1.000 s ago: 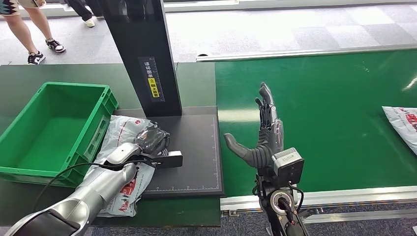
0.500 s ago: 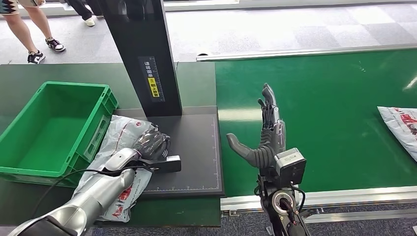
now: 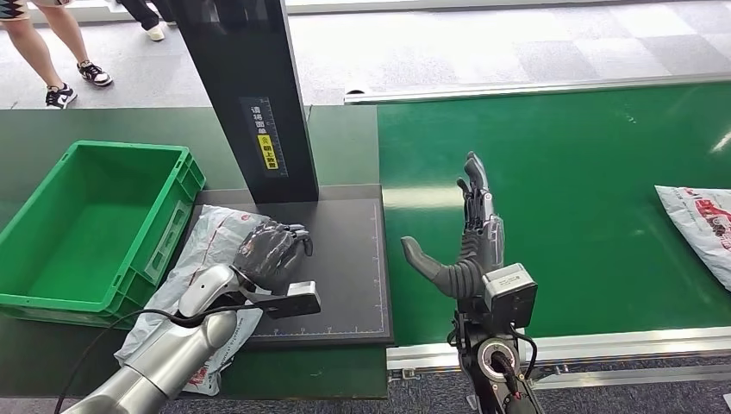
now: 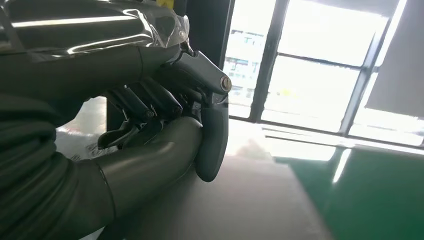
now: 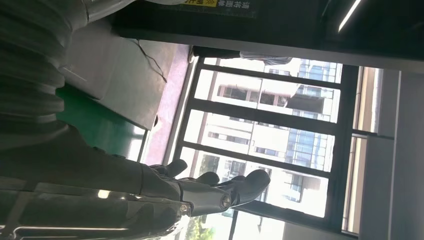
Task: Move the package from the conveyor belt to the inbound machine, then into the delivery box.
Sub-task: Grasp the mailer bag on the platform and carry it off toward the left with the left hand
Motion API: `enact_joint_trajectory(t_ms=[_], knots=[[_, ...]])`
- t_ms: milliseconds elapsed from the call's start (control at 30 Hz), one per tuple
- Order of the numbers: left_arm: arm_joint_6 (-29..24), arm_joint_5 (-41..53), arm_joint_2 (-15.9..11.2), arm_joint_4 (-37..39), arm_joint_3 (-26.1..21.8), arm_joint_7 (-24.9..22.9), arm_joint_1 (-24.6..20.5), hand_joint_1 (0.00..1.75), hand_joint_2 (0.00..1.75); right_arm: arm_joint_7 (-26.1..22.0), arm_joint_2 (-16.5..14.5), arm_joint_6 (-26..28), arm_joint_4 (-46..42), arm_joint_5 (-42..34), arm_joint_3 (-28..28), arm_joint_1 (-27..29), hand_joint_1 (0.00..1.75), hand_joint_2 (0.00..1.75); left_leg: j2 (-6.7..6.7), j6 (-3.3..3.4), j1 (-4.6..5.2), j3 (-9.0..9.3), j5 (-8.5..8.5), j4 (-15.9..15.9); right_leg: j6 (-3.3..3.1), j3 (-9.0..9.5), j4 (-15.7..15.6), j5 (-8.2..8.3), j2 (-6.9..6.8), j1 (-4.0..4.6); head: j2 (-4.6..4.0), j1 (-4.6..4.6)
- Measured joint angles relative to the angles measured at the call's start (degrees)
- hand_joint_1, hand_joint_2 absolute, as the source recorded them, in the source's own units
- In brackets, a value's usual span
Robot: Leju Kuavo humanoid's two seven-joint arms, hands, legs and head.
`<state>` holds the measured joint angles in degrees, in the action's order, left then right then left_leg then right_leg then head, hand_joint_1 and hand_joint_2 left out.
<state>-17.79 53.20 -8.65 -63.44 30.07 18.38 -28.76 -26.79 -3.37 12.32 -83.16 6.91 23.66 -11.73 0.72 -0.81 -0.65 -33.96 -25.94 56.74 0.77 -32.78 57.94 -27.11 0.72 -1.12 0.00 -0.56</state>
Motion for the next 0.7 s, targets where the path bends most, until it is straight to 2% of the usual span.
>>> enact_joint_trajectory(t_ms=[167,367,533,567,667,700], knots=[[-0.18,-1.50,-0.84,-7.39,-0.01,0.71,1.59,1.75,1.75,0.00,0.01,0.49,-0.09,0.11,-0.19,0.71,0.00,1.75,0.00,0.00,0.00,-0.07,0.00,0.00,0.00,-0.06,0.00,0.00,0.00,0.00,0.00,0.00],[-0.55,-1.82,-1.41,-10.76,-0.04,1.08,2.32,1.75,1.75,0.00,0.01,0.57,-0.10,0.19,-0.33,0.88,0.00,1.75,0.00,0.00,0.00,-0.07,0.00,0.00,0.00,-0.06,0.00,0.00,0.00,0.00,0.00,-0.01],[-1.90,-5.57,-1.75,-14.78,-0.98,3.07,3.38,1.75,1.75,-0.01,0.01,1.14,-0.62,0.62,-0.74,1.97,0.00,1.75,0.00,0.00,0.00,-0.10,0.00,0.00,0.00,-0.09,0.00,0.00,0.00,0.00,0.00,0.00],[-1.95,-6.78,-1.86,-15.83,-1.40,3.51,3.68,1.40,1.75,-0.01,0.01,1.28,-0.82,0.73,-0.91,2.28,0.00,1.75,0.00,0.00,0.00,-0.11,0.00,0.00,0.00,-0.09,0.00,0.00,0.00,0.00,0.00,0.00],[-2.07,-9.06,-2.32,-18.84,-2.96,4.04,4.72,0.09,1.75,-0.13,0.01,1.52,-1.49,1.11,-1.53,3.26,0.00,1.75,0.00,0.00,0.00,-0.12,-0.01,0.00,0.00,-0.12,0.00,-0.01,0.00,0.00,0.00,-0.01],[-1.97,-8.63,-2.53,-19.46,-3.46,3.54,4.93,0.00,1.75,-0.20,0.01,1.52,-1.70,1.27,-1.69,3.52,0.00,1.75,0.00,0.00,0.00,-0.13,-0.01,0.00,0.00,-0.12,0.00,-0.01,0.00,0.00,0.00,-0.01]])
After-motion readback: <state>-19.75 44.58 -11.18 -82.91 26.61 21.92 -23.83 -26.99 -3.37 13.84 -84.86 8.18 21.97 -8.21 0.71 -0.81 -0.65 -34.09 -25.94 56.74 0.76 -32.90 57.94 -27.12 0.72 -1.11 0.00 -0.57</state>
